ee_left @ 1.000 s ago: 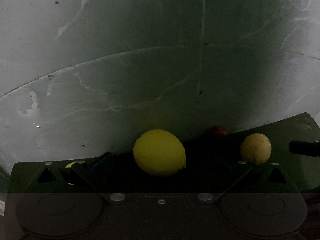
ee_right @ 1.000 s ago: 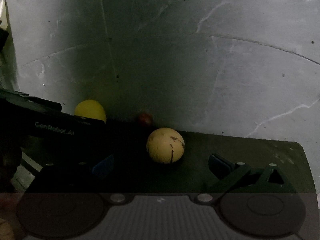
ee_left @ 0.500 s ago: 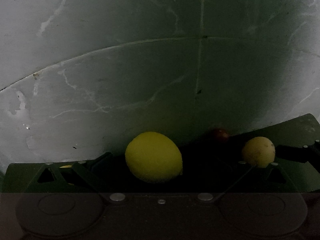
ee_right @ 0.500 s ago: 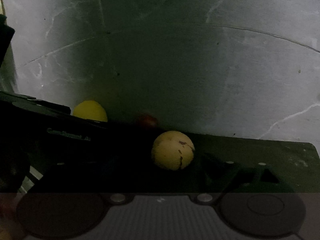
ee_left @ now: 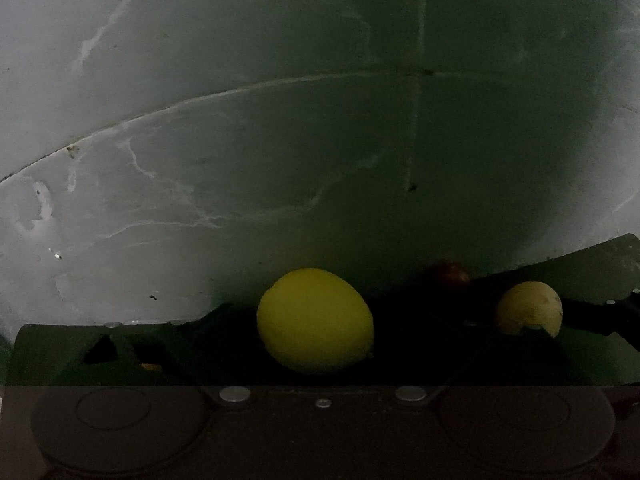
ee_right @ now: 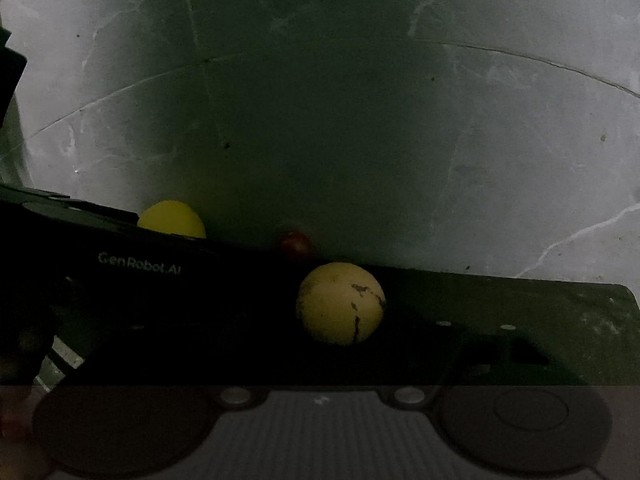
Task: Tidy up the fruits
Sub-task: 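Grasp the lemon with the left tool while the right tool grasps the pale round fruit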
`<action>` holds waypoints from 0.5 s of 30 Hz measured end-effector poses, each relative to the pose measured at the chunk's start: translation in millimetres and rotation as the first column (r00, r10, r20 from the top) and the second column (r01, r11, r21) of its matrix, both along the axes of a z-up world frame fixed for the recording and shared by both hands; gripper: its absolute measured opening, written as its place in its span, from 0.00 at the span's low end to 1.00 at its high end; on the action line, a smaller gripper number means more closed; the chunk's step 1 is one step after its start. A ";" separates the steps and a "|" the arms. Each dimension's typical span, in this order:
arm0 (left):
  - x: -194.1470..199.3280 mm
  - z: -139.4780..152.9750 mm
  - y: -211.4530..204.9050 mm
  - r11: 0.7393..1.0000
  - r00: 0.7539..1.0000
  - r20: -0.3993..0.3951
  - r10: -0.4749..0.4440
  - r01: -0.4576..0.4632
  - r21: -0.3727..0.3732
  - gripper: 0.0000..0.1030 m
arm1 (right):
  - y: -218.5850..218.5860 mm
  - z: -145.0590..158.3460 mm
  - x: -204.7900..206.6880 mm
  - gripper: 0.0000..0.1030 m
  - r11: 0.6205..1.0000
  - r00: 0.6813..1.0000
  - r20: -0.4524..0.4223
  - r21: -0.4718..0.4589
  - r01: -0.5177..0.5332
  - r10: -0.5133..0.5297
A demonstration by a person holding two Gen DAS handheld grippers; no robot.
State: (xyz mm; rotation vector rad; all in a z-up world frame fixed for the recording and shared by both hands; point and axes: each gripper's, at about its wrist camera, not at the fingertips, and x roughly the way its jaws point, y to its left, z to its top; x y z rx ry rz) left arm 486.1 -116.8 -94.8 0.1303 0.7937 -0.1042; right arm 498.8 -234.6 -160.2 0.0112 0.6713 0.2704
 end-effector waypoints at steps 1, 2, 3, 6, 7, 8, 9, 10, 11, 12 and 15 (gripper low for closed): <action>-0.3 -0.3 -0.3 1.000 1.000 0.001 0.001 -0.001 -0.001 0.85 | 0.4 -0.1 0.3 0.72 1.000 1.000 0.000 -0.002 0.000 0.000; -0.3 -0.3 -0.2 1.000 1.000 0.001 0.001 -0.001 -0.004 0.84 | 0.7 -0.4 0.5 0.71 1.000 1.000 0.000 -0.004 0.001 -0.001; -1.2 -1.1 -0.7 1.000 1.000 0.001 0.003 -0.003 -0.006 0.84 | 0.7 -1.4 0.8 0.70 1.000 1.000 0.000 -0.006 0.002 -0.002; -1.7 -0.9 -0.2 1.000 1.000 -0.006 0.002 -0.002 -0.012 0.83 | 0.8 -3.1 2.1 0.68 1.000 1.000 -0.002 -0.011 0.009 -0.009; -2.0 0.6 0.2 1.000 1.000 -0.007 0.002 -0.002 -0.013 0.82 | 1.1 -3.3 2.3 0.68 1.000 1.000 -0.002 -0.014 0.012 -0.012; -1.8 0.7 0.3 1.000 1.000 -0.008 0.001 -0.001 -0.014 0.81 | 1.7 -3.5 2.3 0.67 1.000 1.000 -0.001 -0.017 0.014 -0.014; -1.5 0.5 0.3 1.000 1.000 -0.008 0.000 -0.001 -0.015 0.81 | 1.8 -3.0 2.0 0.67 1.000 1.000 -0.001 -0.021 0.017 -0.017; -1.2 0.1 0.3 1.000 1.000 -0.011 0.001 -0.001 -0.015 0.80 | 2.1 -3.1 2.0 0.67 1.000 1.000 -0.001 -0.023 0.018 -0.018; -0.6 -0.2 0.5 1.000 1.000 -0.013 0.002 -0.002 -0.016 0.79 | 2.4 -3.4 2.3 0.66 0.999 1.000 -0.002 -0.024 0.020 -0.020; -0.2 -0.3 0.7 1.000 1.000 -0.015 0.002 -0.003 -0.017 0.78 | 2.6 -3.3 2.7 0.66 0.999 1.000 -0.003 -0.025 0.022 -0.022; -0.1 -0.9 0.8 1.000 1.000 -0.018 0.004 -0.005 -0.022 0.75 | 5.4 -4.0 5.6 0.64 0.999 1.000 -0.003 -0.029 0.026 -0.026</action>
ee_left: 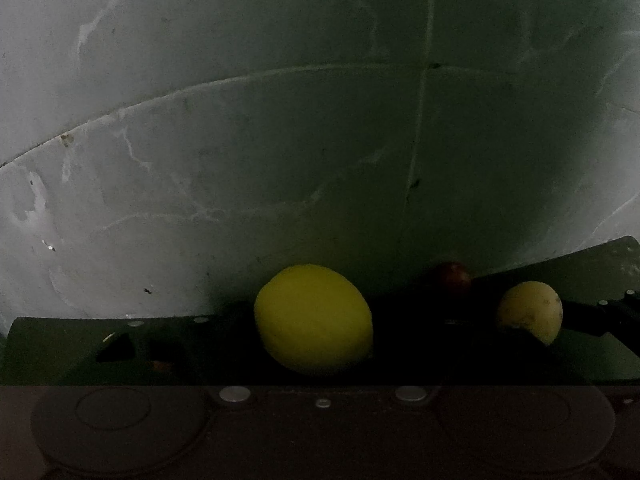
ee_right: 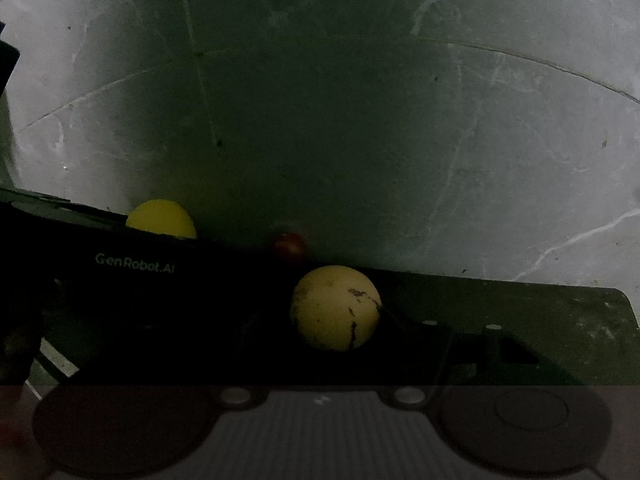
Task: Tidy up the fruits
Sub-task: 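Grasp the lemon with the left tool while the right tool grasps the pale round fruit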
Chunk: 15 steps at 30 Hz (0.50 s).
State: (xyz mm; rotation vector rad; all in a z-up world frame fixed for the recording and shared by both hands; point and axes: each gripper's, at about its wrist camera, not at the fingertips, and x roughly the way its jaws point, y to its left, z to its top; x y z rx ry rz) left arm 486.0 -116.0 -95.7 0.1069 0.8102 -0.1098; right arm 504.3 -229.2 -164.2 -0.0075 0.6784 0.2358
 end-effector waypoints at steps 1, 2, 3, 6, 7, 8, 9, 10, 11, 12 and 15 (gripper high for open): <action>0.0 -0.2 -0.3 1.000 1.000 -0.002 -0.001 0.001 0.000 0.75 | 0.2 -0.5 0.6 0.64 1.000 1.000 0.000 -0.001 0.002 -0.002; 0.2 -0.8 -0.6 1.000 1.000 -0.004 -0.001 0.001 0.001 0.75 | 0.3 -1.0 0.9 0.63 1.000 1.000 0.001 -0.002 0.004 -0.004; 0.6 -1.9 -1.0 1.000 1.000 -0.006 -0.001 0.001 0.003 0.75 | 1.3 -0.8 0.8 0.62 1.000 1.000 0.003 -0.005 0.006 -0.005; 2.0 -4.3 -1.5 1.000 1.000 -0.011 0.004 -0.004 0.004 0.74 | 3.5 -1.9 1.5 0.62 1.000 1.000 0.007 -0.014 0.010 -0.010; 4.2 -5.4 -1.3 1.000 1.000 -0.013 0.005 -0.005 0.004 0.72 | 4.5 -2.4 2.0 0.61 1.000 1.000 0.008 -0.017 0.010 -0.010; 5.0 -6.1 -1.6 1.000 1.000 -0.014 0.006 -0.006 0.005 0.72 | 5.5 -2.9 2.4 0.60 1.000 1.000 0.009 -0.019 0.012 -0.012; 5.6 -6.5 -2.6 1.000 1.000 -0.014 0.007 -0.007 0.008 0.70 | 5.2 -3.2 1.2 0.59 1.000 1.000 0.011 -0.021 0.014 -0.013; 6.4 -6.2 -2.4 1.000 1.000 -0.015 0.008 -0.008 0.009 0.67 | 5.6 -3.5 1.2 0.58 1.000 1.000 0.013 -0.023 0.016 -0.015; 7.4 -5.1 -1.0 1.000 1.000 -0.015 0.010 -0.010 0.011 0.67 | 6.2 -3.8 0.9 0.56 0.999 1.000 0.016 -0.026 0.019 -0.019; 8.0 -5.0 -0.5 1.000 1.000 -0.014 0.013 -0.013 0.011 0.64 | 6.3 -4.2 0.3 0.53 0.999 1.000 0.018 -0.027 0.022 -0.021; 7.5 -5.7 -1.3 1.000 1.000 -0.013 0.019 -0.018 0.004 0.62 | 6.3 -4.6 1.3 0.51 0.999 0.999 0.023 -0.023 0.023 -0.023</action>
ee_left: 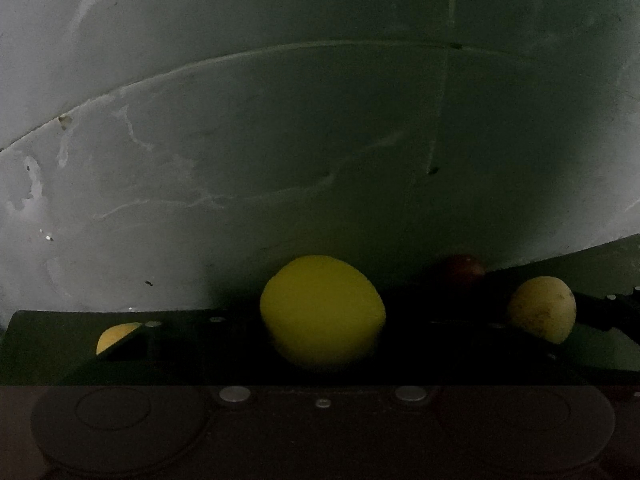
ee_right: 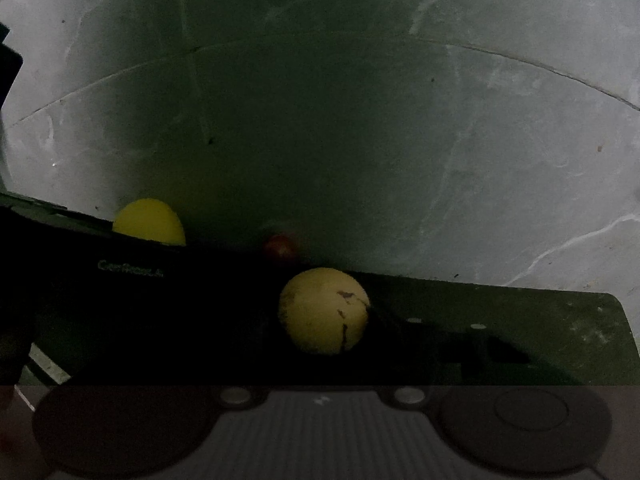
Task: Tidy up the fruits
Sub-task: 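Grasp the lemon with the left tool while the right tool grasps the pale round fruit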
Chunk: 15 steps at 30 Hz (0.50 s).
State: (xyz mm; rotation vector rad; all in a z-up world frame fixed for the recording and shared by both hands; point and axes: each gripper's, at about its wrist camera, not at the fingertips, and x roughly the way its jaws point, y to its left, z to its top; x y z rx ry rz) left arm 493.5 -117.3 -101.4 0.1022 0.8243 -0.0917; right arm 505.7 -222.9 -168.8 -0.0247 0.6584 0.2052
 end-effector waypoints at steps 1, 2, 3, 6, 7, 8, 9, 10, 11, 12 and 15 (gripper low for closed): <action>-0.2 0.2 -0.2 1.000 1.000 0.001 -0.001 0.001 -0.002 0.62 | 0.6 -0.4 -0.1 0.51 1.000 1.000 0.002 0.000 -0.001 0.001; -0.6 0.4 -0.9 1.000 1.000 0.002 -0.002 0.002 -0.002 0.62 | 1.3 -0.8 -0.3 0.51 1.000 1.000 0.004 -0.001 -0.002 0.002; -1.2 0.0 -1.0 1.000 1.000 0.003 -0.002 0.002 -0.003 0.62 | 1.7 -1.5 -0.7 0.51 1.000 1.000 0.006 0.000 -0.003 0.003; -4.6 -0.9 1.0 1.000 1.000 0.006 0.003 -0.003 -0.012 0.61 | 0.1 -3.2 -2.5 0.51 1.000 1.000 0.011 0.007 -0.013 0.013; -5.8 -0.4 2.1 1.000 1.000 0.005 0.004 -0.004 -0.018 0.61 | -1.0 -3.4 -3.7 0.51 1.000 1.000 0.011 0.010 -0.018 0.018; -7.0 -0.4 2.7 1.000 1.000 0.003 0.002 -0.002 -0.025 0.61 | -0.1 -3.9 -5.1 0.51 1.000 1.000 0.013 0.009 -0.024 0.023; -8.5 -0.5 3.3 0.999 1.000 -0.001 -0.003 0.003 -0.033 0.61 | 0.8 -4.3 -6.3 0.51 1.000 1.000 0.013 0.008 -0.027 0.026; -9.9 -0.6 3.5 0.999 1.000 -0.002 -0.007 0.007 -0.038 0.61 | 1.7 -4.7 -7.6 0.51 1.000 1.000 0.013 0.009 -0.029 0.029; -12.2 -0.5 3.2 0.999 1.000 -0.004 -0.013 0.012 -0.041 0.61 | 2.4 -5.2 -8.6 0.51 1.000 0.999 0.013 0.010 -0.030 0.030; -14.2 -0.3 2.9 0.999 1.000 -0.005 -0.015 0.015 -0.041 0.61 | 2.8 -5.2 -9.9 0.51 1.000 0.999 0.012 0.011 -0.029 0.029; -20.6 0.0 2.1 0.999 1.000 -0.009 -0.024 0.023 -0.045 0.61 | 4.0 -6.0 -12.9 0.51 0.999 1.000 0.009 0.016 -0.029 0.029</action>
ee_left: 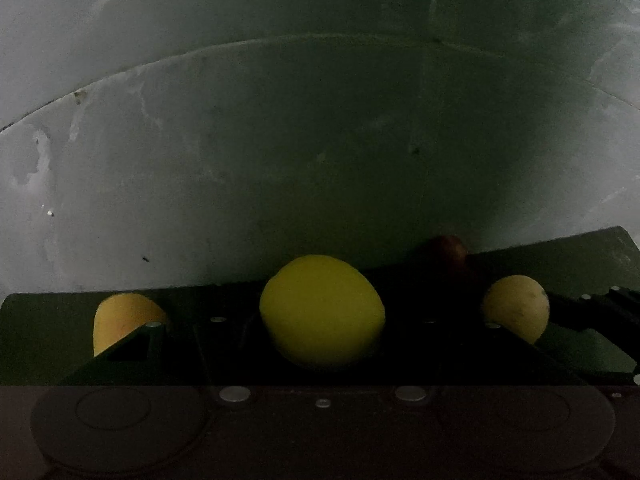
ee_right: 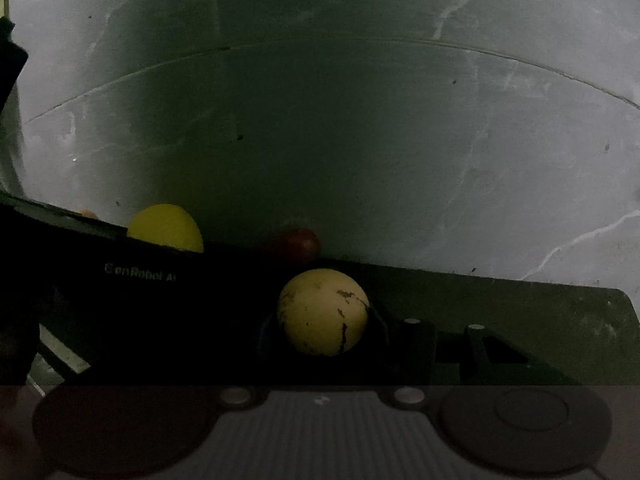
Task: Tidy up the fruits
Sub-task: 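Grasp the lemon with the left tool while the right tool grasps the pale round fruit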
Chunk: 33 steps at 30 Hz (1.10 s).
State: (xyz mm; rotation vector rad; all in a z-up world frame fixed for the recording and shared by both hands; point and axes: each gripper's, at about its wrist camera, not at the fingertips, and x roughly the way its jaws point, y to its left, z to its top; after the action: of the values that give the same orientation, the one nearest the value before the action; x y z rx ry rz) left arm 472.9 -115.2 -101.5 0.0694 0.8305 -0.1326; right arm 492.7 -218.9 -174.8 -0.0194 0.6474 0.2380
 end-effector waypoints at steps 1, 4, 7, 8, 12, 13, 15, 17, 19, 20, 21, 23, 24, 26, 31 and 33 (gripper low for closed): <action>-2.5 0.2 0.0 1.000 1.000 -0.003 -0.003 0.003 -0.003 0.61 | 1.1 -0.1 -1.2 0.51 1.000 1.000 -0.001 0.001 0.000 0.000; -10.1 0.8 1.8 1.000 1.000 -0.006 -0.012 0.012 -0.009 0.61 | 2.8 -0.6 -5.6 0.51 1.000 1.000 -0.003 0.007 -0.001 0.001; -16.9 1.9 3.1 1.000 1.000 -0.009 -0.022 0.021 -0.014 0.61 | 5.7 0.5 -8.7 0.51 1.000 1.000 -0.001 0.016 -0.002 0.002; -18.9 2.2 3.3 1.000 1.000 -0.010 -0.024 0.024 -0.017 0.61 | 6.0 0.0 -10.9 0.51 1.000 1.000 0.000 0.019 -0.002 0.002; -25.5 4.9 4.9 0.999 0.999 -0.007 -0.038 0.038 -0.026 0.61 | 6.7 0.4 -21.3 0.51 1.000 1.000 0.014 0.030 -0.001 0.000; -27.3 5.3 5.1 0.999 0.999 -0.007 -0.041 0.041 -0.027 0.61 | 7.4 0.9 -23.5 0.51 0.999 1.000 0.018 0.034 0.000 -0.001; -33.3 6.1 6.5 0.998 0.999 -0.005 -0.045 0.045 -0.031 0.61 | 10.5 2.5 -26.7 0.51 0.999 1.000 0.019 0.035 0.001 -0.002; -42.1 4.6 8.6 0.998 0.999 -0.004 -0.049 0.049 -0.037 0.61 | 12.1 4.2 -31.9 0.51 0.999 1.000 0.018 0.033 0.006 -0.007; -45.3 5.4 10.1 0.998 0.998 -0.002 -0.055 0.055 -0.040 0.61 | 14.8 6.1 -35.7 0.51 0.999 1.000 0.021 0.033 0.012 -0.012; -47.2 7.7 12.5 0.997 0.998 -0.001 -0.059 0.058 -0.042 0.61 | 17.2 6.9 -37.7 0.51 0.999 1.000 0.023 0.032 0.015 -0.015; -49.3 9.0 13.2 0.997 0.998 0.001 -0.062 0.062 -0.044 0.61 | 17.9 8.4 -40.1 0.51 0.999 1.000 0.025 0.031 0.018 -0.018; -51.7 11.0 14.0 0.996 0.998 0.005 -0.068 0.068 -0.049 0.61 | 19.4 11.4 -44.7 0.51 0.999 0.999 0.028 0.030 0.025 -0.026; -52.8 11.9 14.3 0.996 0.998 0.007 -0.070 0.070 -0.050 0.61 | 20.0 12.9 -47.2 0.51 0.999 0.999 0.028 0.030 0.030 -0.031; -57.2 15.4 15.7 0.996 0.997 0.012 -0.076 0.077 -0.054 0.61 | 20.3 15.8 -52.5 0.51 0.999 0.999 0.031 0.032 0.041 -0.042; -61.7 19.7 19.1 0.994 0.995 0.020 -0.096 0.097 -0.059 0.61 | 22.5 22.0 -67.2 0.51 0.997 0.997 0.043 0.044 0.065 -0.067; -65.7 22.1 21.2 0.993 0.994 0.022 -0.103 0.104 -0.062 0.61 | 23.8 23.9 -73.0 0.51 0.996 0.996 0.046 0.049 0.074 -0.076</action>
State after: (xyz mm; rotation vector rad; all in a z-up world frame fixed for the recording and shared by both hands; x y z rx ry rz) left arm 407.2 -94.0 -79.4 0.0548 0.8035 -0.2555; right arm 419.8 -195.1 -150.9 0.0443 0.5933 0.1800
